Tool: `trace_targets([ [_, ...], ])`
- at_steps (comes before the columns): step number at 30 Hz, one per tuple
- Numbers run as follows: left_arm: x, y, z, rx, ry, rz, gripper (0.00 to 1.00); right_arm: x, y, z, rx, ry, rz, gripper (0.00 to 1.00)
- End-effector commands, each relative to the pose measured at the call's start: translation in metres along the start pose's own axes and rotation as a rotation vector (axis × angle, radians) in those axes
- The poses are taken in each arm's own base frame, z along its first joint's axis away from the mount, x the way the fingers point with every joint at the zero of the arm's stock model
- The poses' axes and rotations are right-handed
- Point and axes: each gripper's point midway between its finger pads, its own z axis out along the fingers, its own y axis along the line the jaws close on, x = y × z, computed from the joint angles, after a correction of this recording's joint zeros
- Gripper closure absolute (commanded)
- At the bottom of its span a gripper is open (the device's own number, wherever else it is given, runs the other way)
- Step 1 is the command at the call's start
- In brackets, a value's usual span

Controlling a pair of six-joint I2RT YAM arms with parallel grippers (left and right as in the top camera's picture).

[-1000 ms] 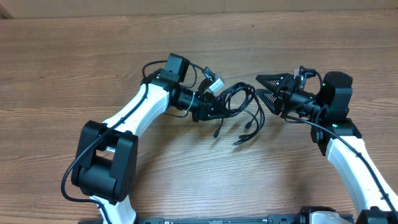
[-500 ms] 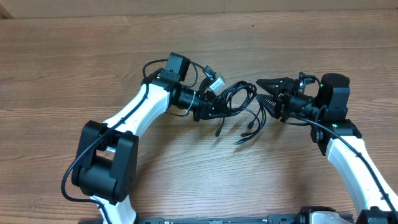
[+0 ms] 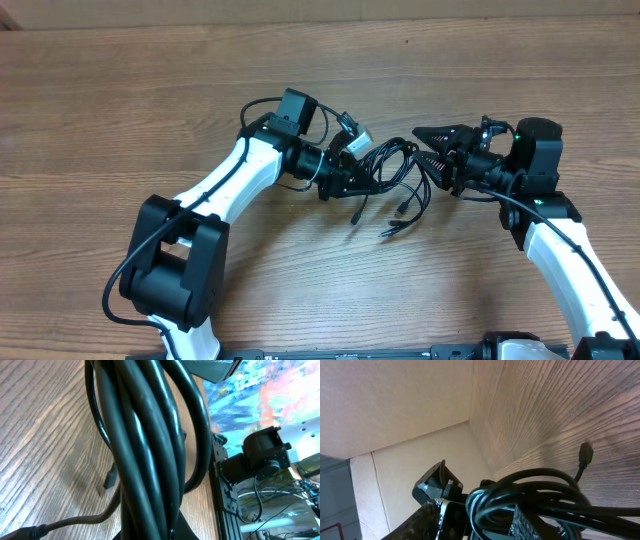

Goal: Untangle cables

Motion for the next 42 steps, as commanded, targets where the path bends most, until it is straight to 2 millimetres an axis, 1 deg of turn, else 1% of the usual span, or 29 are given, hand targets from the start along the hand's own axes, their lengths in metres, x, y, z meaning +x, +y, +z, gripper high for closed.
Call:
trace_targets([
  [1, -0.011, -0.011, 0.005, 0.021, -0.006, 0.061, 0.96, -0.005, 0.006, -0.002, -0.009, -0.018, -0.006, 0.55],
  [3, -0.012, -0.013, 0.008, 0.026, -0.003, 0.070, 0.96, -0.005, 0.006, -0.002, -0.010, -0.019, -0.007, 0.55],
  [7, -0.011, -0.016, 0.012, 0.035, 0.004, 0.074, 0.96, -0.006, 0.006, -0.002, -0.007, -0.028, -0.009, 0.61],
  [12, -0.011, -0.018, 0.015, 0.040, 0.007, 0.082, 0.96, -0.006, 0.005, -0.001, -0.004, -0.027, -0.010, 0.62],
  [15, -0.012, -0.018, 0.015, 0.040, 0.006, 0.084, 0.96, -0.002, 0.004, 0.002, 0.003, -0.017, -0.041, 0.62],
  [19, -0.012, -0.017, 0.015, 0.039, 0.005, 0.086, 0.96, 0.005, -0.010, 0.011, 0.065, -0.030, -0.034, 0.62],
  [22, -0.013, -0.017, 0.015, 0.038, 0.003, 0.091, 0.96, 0.005, -0.018, 0.017, 0.105, -0.065, -0.036, 0.62],
  [25, -0.012, -0.017, 0.015, 0.038, 0.003, 0.090, 0.96, 0.003, -0.019, 0.020, 0.118, -0.098, -0.051, 0.70],
  [31, -0.012, -0.017, 0.015, 0.034, 0.005, 0.088, 0.95, -0.007, -0.019, 0.019, 0.129, -0.158, -0.110, 0.96],
  [32, -0.012, -0.016, 0.015, 0.031, 0.007, 0.084, 0.83, -0.008, -0.019, 0.019, 0.132, -0.160, -0.142, 0.96],
  [33, -0.012, -0.015, 0.014, 0.029, 0.006, 0.070, 0.33, -0.009, -0.019, 0.019, 0.135, -0.162, -0.163, 0.96],
  [34, -0.013, -0.014, 0.012, 0.026, 0.002, 0.053, 0.07, -0.010, -0.019, 0.019, 0.138, -0.168, -0.182, 0.96],
  [35, -0.014, -0.012, 0.010, 0.020, -0.004, 0.033, 0.00, -0.012, -0.019, 0.018, 0.140, -0.171, -0.204, 0.96],
  [39, -0.021, 0.001, -0.009, -0.014, -0.042, -0.062, 0.00, -0.016, -0.018, 0.013, 0.137, -0.169, -0.269, 0.96],
  [42, -0.028, 0.005, -0.023, -0.011, -0.081, -0.121, 0.00, -0.018, -0.014, 0.011, 0.123, -0.159, -0.331, 0.96],
])
